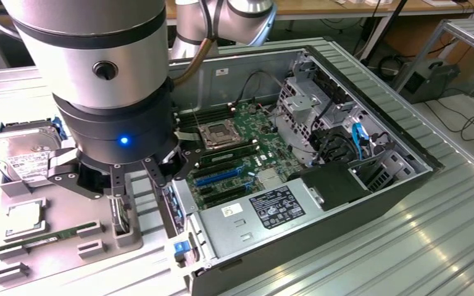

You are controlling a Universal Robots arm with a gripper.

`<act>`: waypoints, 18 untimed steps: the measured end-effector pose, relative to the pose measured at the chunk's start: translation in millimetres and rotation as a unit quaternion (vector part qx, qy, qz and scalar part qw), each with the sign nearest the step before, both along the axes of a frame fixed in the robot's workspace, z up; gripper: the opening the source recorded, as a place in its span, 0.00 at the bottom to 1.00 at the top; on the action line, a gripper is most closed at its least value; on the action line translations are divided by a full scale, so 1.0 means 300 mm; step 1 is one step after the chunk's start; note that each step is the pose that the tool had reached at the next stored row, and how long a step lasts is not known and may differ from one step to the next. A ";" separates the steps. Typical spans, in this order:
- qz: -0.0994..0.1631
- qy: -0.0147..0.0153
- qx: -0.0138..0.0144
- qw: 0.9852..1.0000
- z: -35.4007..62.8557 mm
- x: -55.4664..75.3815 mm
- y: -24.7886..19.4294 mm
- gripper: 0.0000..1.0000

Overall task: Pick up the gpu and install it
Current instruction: 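Pick up the gpu and move the gpu toward the slot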

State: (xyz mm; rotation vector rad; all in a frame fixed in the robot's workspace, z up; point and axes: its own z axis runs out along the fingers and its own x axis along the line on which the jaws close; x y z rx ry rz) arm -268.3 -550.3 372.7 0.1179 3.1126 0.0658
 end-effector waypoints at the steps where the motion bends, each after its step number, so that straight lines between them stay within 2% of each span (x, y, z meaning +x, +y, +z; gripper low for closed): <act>1: 0.000 0.000 0.000 1.000 -0.001 0.000 0.000 0.42; 9: 0.000 0.000 0.000 1.000 -0.005 -0.001 0.000 0.42; 18: 0.000 0.000 0.000 1.000 -0.038 -0.003 0.000 0.42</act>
